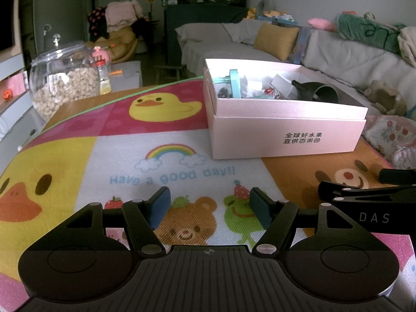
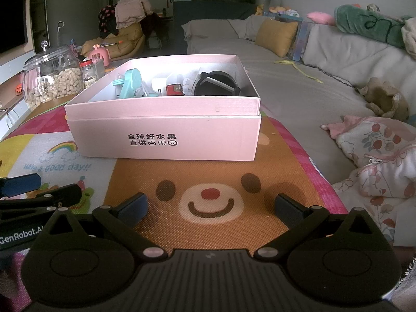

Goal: Organize rigid objects

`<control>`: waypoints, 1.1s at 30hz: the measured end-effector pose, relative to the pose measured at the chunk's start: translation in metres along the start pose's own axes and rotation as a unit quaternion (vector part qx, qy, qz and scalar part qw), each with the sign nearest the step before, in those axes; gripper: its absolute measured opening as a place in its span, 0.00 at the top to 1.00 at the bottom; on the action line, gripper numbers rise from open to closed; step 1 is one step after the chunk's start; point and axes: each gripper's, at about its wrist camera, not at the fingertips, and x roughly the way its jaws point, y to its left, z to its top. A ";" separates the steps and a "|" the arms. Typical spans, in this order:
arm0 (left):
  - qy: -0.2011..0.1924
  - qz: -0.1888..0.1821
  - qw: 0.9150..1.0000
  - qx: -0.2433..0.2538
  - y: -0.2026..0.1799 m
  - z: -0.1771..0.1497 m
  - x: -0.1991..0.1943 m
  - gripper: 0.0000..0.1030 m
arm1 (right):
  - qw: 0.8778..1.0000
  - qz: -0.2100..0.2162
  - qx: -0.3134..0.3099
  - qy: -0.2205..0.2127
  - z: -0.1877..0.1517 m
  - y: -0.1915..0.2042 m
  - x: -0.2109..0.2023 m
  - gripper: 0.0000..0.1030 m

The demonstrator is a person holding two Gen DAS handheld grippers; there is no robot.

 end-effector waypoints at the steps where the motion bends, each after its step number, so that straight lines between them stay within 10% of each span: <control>1: 0.000 0.000 1.000 0.000 0.000 0.000 0.000 0.28 | 1.000 0.000 0.000 0.000 0.000 0.000 0.000 0.00; 33: 0.000 -0.005 1.000 -0.005 0.000 0.000 0.000 0.29 | 1.000 0.000 0.000 0.000 0.000 0.000 0.000 0.00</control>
